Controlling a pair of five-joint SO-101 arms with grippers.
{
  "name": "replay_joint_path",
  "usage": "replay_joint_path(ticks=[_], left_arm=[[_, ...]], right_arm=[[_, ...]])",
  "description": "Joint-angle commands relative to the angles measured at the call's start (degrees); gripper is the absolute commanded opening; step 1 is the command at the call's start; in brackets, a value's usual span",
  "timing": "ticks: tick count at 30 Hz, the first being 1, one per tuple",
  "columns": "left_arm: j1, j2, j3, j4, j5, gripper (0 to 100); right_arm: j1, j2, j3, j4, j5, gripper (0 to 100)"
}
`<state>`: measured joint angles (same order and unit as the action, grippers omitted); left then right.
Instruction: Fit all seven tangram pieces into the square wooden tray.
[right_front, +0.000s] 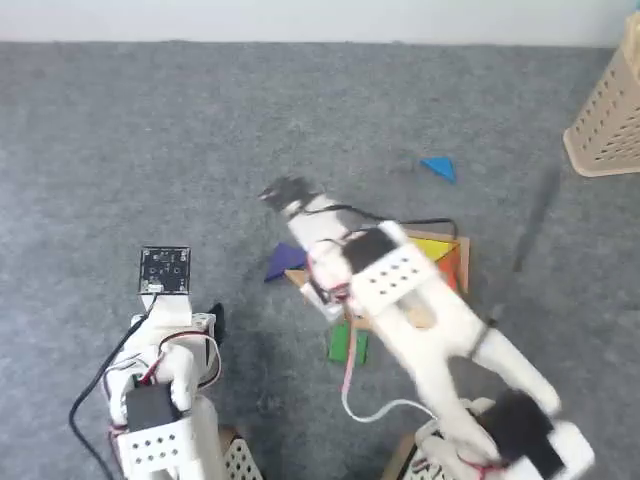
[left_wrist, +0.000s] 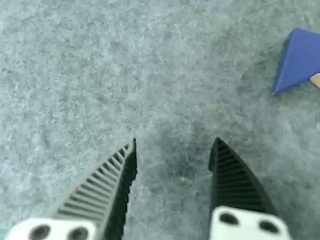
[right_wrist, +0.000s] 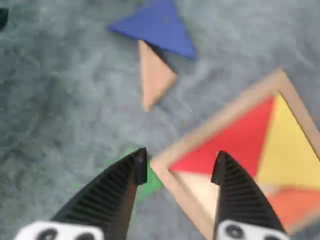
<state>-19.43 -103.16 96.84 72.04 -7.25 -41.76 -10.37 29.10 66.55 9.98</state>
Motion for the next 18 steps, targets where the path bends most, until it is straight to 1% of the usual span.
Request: replay_joint_path(ticks=[1,6,11,15,18], left_arm=[[-0.26,-0.97,-0.22,0.35,0.44,23],[-0.26,-0.97,-0.22,0.35,0.44,23],[-0.26,-0.97,-0.22,0.35,0.44,23],[-0.26,-0.97,-0.22,0.35,0.44,23],[-0.26,-0.97,-0.22,0.35,0.44,23]], right_arm=[[-2.33,3.21,-4.04,-4.88,1.93,22.0],[-4.44,7.34,-3.87,-10.95,2.20,22.0],[-4.88,9.54,-3.69,-14.73,2.20,22.0],[-6.46,13.41,-3.69,-17.01,2.29,22.0],[-6.20,16.48,-4.04,-19.47,2.29,22.0]])
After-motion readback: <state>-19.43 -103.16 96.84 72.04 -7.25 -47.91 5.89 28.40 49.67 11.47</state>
